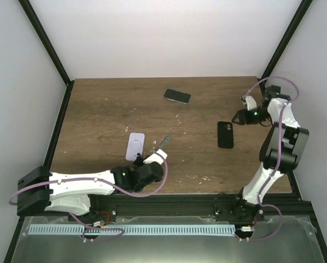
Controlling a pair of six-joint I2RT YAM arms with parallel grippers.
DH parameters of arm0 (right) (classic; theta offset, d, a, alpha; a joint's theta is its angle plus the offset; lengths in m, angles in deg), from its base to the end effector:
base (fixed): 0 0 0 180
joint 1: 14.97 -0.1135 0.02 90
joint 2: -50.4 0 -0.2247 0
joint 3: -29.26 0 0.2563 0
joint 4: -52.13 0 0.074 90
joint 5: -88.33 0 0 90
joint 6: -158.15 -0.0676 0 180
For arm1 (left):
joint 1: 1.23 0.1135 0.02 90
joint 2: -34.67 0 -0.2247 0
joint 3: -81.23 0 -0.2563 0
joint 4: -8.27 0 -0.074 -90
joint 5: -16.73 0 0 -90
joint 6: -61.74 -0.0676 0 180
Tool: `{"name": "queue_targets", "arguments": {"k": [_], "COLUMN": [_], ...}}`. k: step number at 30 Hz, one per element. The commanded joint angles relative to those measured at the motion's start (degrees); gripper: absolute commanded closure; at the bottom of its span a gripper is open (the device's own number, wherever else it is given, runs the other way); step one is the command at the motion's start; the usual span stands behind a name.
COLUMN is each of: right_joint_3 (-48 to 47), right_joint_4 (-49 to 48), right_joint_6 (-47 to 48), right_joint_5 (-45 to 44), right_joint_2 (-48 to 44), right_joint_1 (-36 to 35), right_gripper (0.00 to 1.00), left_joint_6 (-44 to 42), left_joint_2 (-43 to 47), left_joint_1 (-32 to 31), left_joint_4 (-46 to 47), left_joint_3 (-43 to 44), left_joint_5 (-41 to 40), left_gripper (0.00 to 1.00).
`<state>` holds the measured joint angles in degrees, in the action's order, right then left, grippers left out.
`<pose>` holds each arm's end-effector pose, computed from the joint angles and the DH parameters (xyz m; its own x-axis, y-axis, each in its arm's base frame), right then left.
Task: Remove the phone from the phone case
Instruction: Place the phone case at the center of the board, then place the phone at the center of the board.
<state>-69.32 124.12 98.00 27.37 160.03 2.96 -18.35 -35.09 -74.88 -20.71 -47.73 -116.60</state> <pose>0.3556 -0.0806 0.1439 -0.9252 -0.1580 -0.3449 -0.2852 0.8893 0.3576 0.1199 -0.2440 0.1510 -0.3029 0.5876 -0.7503 0.5237 0.7604 0.3841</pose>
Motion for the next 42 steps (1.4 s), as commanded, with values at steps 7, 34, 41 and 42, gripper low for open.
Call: {"name": "queue_targets", "arguments": {"k": [7,34,41,42], "right_joint_3": [20.79,39.60,39.51,39.51], "right_joint_4": [-11.85,-31.17,-30.89,-30.86], "right_joint_6": [-2.76,-8.54,-8.42,-8.48], "right_joint_5": [20.90,37.64,37.82,37.82], "right_joint_2": [-32.42,-49.68,-48.99,-48.98], "right_joint_1": [-1.59,-1.98,-1.94,-1.95], "right_gripper": [0.43,0.32,0.32,0.32], "left_joint_6": [-4.18,-3.34,-2.35,-2.47], "left_joint_2": [-11.43,-47.39,-51.90,-52.08], "left_joint_1": [4.40,13.78,14.58,14.66], "left_joint_4": [-2.06,-6.38,-8.15,-7.85], "left_joint_3": [10.86,33.20,37.51,37.68], "left_joint_5": [-6.93,-15.58,-12.98,-12.60], "left_gripper": [1.00,1.00,0.98,0.98]}}
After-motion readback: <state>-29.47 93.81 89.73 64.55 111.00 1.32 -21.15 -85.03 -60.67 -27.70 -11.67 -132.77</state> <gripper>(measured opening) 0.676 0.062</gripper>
